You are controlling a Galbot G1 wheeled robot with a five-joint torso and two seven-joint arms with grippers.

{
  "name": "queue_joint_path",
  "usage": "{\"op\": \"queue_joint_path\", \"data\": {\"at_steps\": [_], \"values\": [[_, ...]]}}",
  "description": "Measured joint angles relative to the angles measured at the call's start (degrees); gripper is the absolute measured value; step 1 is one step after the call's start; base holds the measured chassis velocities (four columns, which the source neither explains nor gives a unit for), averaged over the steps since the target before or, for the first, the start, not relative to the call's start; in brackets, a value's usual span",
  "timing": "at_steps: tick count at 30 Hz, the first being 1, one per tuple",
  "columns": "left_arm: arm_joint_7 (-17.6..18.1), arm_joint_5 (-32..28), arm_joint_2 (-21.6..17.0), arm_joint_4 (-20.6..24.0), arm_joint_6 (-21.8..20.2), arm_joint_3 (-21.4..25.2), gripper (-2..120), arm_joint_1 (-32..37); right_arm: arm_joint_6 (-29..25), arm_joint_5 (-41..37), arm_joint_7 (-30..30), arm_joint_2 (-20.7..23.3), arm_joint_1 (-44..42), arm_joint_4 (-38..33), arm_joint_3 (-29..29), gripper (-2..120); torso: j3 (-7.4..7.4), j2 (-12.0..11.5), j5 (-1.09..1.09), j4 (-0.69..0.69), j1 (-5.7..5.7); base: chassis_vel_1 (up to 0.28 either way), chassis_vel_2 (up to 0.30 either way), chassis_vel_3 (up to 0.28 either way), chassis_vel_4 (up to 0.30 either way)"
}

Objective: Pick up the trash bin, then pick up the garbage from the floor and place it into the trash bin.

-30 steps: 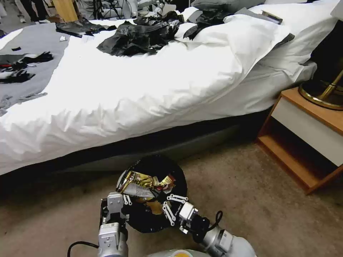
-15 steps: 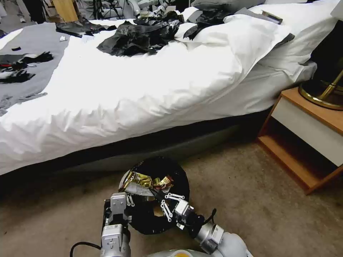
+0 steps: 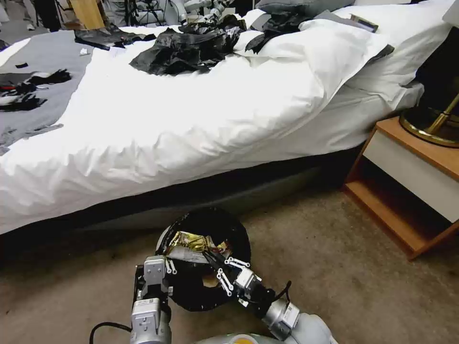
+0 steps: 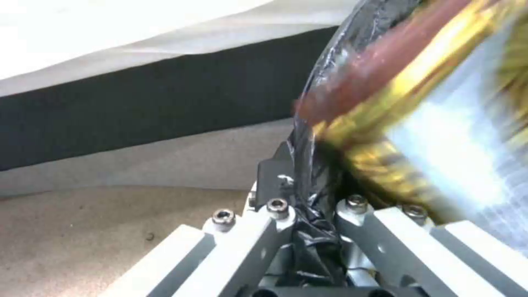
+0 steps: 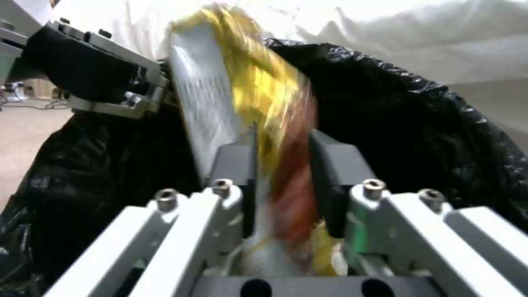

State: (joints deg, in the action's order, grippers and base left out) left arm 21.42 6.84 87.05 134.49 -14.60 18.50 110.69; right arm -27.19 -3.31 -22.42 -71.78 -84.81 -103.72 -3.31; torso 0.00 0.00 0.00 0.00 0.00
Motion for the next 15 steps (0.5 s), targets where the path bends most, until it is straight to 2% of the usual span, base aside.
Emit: {"op": "queue_joint_path", "data": {"at_steps": [2,6,7,10,11,14,15], "values": [[0.0,0.0,0.0,0.0,0.0,0.0,0,0.0,0.0,0.0,0.0,0.0,0.0,0.0,0.0,29,0.00,0.0,0.00,0.00,0.00,0.000,0.000,0.000,0.000],[0.0,-0.1,0.0,0.1,-0.1,0.1,0,0.0,-0.2,0.1,0.0,0.3,-0.5,-1.1,-0.6,49,0.00,0.0,0.00,0.00,0.00,0.000,0.000,0.000,0.000],[0.0,-0.1,0.0,0.1,-0.1,0.1,0,0.0,-0.2,0.1,0.0,0.3,-0.5,-1.1,-0.6,49,0.00,0.0,0.00,0.00,0.00,0.000,0.000,0.000,0.000],[0.0,0.0,-0.1,0.3,-0.1,0.3,0,0.3,-0.4,0.1,0.0,0.8,-1.4,-2.9,-1.1,64,0.00,0.0,0.00,0.00,0.00,0.000,0.000,0.000,0.000],[0.0,0.0,-0.1,0.3,-0.1,0.3,0,0.3,-0.4,0.1,0.0,0.8,-1.4,-2.9,-1.1,64,0.00,0.0,0.00,0.00,0.00,0.000,0.000,0.000,0.000],[0.0,0.1,0.0,0.6,-0.1,0.3,0,0.3,-0.6,0.1,-0.1,1.4,-2.1,-4.1,-1.5,79,0.00,0.0,0.00,0.00,0.00,0.000,0.000,0.000,0.000],[0.0,0.1,0.0,0.6,-0.1,0.3,0,0.3,-0.6,0.1,-0.1,1.4,-2.1,-4.1,-1.5,79,0.00,0.0,0.00,0.00,0.00,0.000,0.000,0.000,0.000]]}}
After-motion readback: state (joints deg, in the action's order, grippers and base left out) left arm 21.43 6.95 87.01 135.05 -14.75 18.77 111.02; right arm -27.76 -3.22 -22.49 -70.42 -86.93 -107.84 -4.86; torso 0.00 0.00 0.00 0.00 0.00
